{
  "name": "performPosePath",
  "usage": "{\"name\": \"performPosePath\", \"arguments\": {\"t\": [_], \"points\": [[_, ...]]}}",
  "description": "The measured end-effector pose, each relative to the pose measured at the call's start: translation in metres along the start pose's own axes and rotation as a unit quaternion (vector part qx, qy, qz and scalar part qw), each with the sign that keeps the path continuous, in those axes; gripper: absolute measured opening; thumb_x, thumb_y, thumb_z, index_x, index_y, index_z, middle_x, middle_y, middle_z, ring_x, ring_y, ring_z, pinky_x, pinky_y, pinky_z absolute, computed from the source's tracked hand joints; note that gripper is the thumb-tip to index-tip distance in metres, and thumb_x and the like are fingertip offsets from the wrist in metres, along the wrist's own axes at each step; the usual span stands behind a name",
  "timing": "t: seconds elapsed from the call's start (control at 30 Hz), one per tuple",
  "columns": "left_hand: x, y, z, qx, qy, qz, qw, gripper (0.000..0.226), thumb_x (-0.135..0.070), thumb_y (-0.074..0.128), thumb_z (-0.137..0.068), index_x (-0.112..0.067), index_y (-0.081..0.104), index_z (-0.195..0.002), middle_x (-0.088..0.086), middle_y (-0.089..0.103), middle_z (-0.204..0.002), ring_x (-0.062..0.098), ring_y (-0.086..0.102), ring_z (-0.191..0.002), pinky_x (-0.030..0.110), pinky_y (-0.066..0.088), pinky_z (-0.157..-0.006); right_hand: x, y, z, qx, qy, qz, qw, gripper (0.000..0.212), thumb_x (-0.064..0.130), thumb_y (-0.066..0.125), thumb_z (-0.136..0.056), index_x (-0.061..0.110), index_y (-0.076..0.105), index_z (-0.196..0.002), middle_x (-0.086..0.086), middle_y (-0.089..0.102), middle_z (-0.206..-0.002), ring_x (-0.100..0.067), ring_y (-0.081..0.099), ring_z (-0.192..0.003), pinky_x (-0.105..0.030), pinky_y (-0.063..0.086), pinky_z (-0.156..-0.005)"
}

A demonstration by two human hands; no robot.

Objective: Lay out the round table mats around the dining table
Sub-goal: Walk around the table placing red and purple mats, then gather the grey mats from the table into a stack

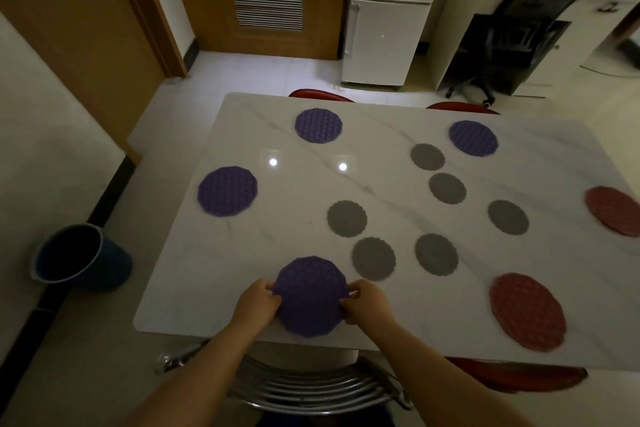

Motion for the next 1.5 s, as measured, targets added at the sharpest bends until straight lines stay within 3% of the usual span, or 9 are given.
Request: {"name": "performPosePath", "arguments": {"t": [0.17, 0.37, 0.53, 0.67, 0.83, 1.0, 1.13, 1.27, 1.5], "points": [[0.003, 0.010, -0.008, 0.014, 0.023, -0.062, 0.998, 0.006, -0.011, 0.052, -0.088, -0.012, 0.056, -0.084, 0.007, 0.058, -0.085, 0.022, 0.056, -0.080, 0.029, 0.040, -0.066, 0.003, 0.013, -0.001, 0.005, -0.043, 0.063, 0.997, 0.030, 0.016, 0.055, -0.086, 0.014, 0.061, -0.116, -0.007, 0.068, -0.110, -0.019, 0.064, -0.093, -0.027, 0.051, -0.078], [0.002, 0.016, -0.010, 0.044, 0.056, -0.057, 0.996, 0.020, -0.002, 0.046, -0.086, -0.012, 0.050, -0.069, 0.010, 0.057, -0.074, 0.025, 0.057, -0.077, 0.024, 0.039, -0.062, 0.008, 0.017, -0.005, 0.001, -0.061, 0.054, 0.997, 0.027, 0.008, 0.053, -0.084, 0.004, 0.063, -0.109, -0.015, 0.067, -0.107, -0.025, 0.064, -0.093, -0.030, 0.051, -0.077], [0.007, 0.020, -0.007, 0.048, 0.065, -0.070, 0.994, 0.011, -0.002, 0.046, -0.086, -0.009, 0.054, -0.085, 0.028, 0.063, -0.097, 0.037, 0.059, -0.095, 0.034, 0.048, -0.078, 0.012, 0.035, -0.004, 0.045, -0.049, 0.164, 0.984, 0.023, 0.023, 0.047, -0.086, 0.010, 0.054, -0.104, -0.016, 0.059, -0.113, -0.030, 0.054, -0.105, -0.036, 0.047, -0.090], [0.013, 0.018, -0.008, 0.036, 0.050, -0.085, 0.995, 0.018, -0.008, 0.048, -0.087, 0.001, 0.060, -0.098, 0.023, 0.056, -0.097, 0.036, 0.058, -0.097, 0.033, 0.046, -0.080, 0.016, 0.042, 0.000, 0.063, -0.052, 0.268, 0.960, 0.038, 0.029, 0.039, -0.089, 0.019, 0.044, -0.125, -0.010, 0.048, -0.130, -0.032, 0.035, -0.122, -0.039, 0.027, -0.102], [0.013, 0.016, -0.007, 0.031, 0.053, -0.110, 0.992, 0.028, -0.012, 0.050, -0.088, -0.001, 0.058, -0.113, 0.024, 0.052, -0.112, 0.033, 0.054, -0.104, 0.030, 0.042, -0.087, 0.014, 0.038, -0.001, 0.047, -0.060, 0.295, 0.953, 0.046, 0.032, 0.037, -0.087, 0.023, 0.037, -0.132, -0.013, 0.042, -0.132, -0.032, 0.035, -0.118, -0.040, 0.028, -0.098], [0.010, 0.010, -0.006, 0.026, 0.055, -0.085, 0.994, 0.033, -0.009, 0.054, -0.086, 0.003, 0.058, -0.117, 0.028, 0.056, -0.117, 0.035, 0.057, -0.104, 0.039, 0.048, -0.092, 0.007, 0.023, -0.006, 0.021, -0.053, 0.226, 0.973, 0.051, 0.035, 0.045, -0.087, 0.020, 0.038, -0.136, -0.013, 0.037, -0.139, -0.033, 0.035, -0.124, -0.041, 0.032, -0.105], [-0.003, -0.005, -0.006, -0.024, 0.043, 0.011, 0.999, 0.037, -0.005, 0.055, -0.089, 0.000, 0.055, -0.126, 0.021, 0.058, -0.126, 0.026, 0.057, -0.108, 0.024, 0.041, -0.086, -0.001, -0.036, -0.016, -0.068, -0.054, 0.092, 0.992, 0.049, 0.033, 0.055, -0.089, 0.012, 0.047, -0.133, -0.012, 0.047, -0.135, -0.027, 0.046, -0.120, -0.036, 0.043, -0.101], [-0.029, 0.002, 0.002, -0.031, 0.054, 0.125, 0.990, 0.034, -0.010, 0.050, -0.096, -0.010, 0.052, -0.129, 0.013, 0.056, -0.126, 0.024, 0.054, -0.110, 0.038, 0.045, -0.097, -0.014, -0.093, -0.036, -0.101, -0.065, 0.054, 0.991, 0.039, 0.024, 0.052, -0.091, 0.011, 0.055, -0.127, -0.014, 0.054, -0.126, -0.027, 0.055, -0.109, -0.032, 0.048, -0.090], [-0.072, 0.048, 0.019, -0.080, 0.046, 0.183, 0.979, 0.031, -0.010, 0.048, -0.098, -0.013, 0.052, -0.128, 0.007, 0.055, -0.128, 0.021, 0.051, -0.116, 0.041, 0.039, -0.107, 0.013, -0.134, -0.085, -0.034, -0.154, 0.093, 0.983, 0.044, 0.035, 0.059, -0.088, 0.017, 0.053, -0.128, -0.008, 0.054, -0.128, -0.022, 0.055, -0.111, -0.031, 0.046, -0.093]]}}
Point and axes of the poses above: each hand's wrist, its own z-axis away from the middle knuckle, its own y-axis out of the palm, x = y × z, the point moved 8 cm from there along -z, towards the middle knuckle
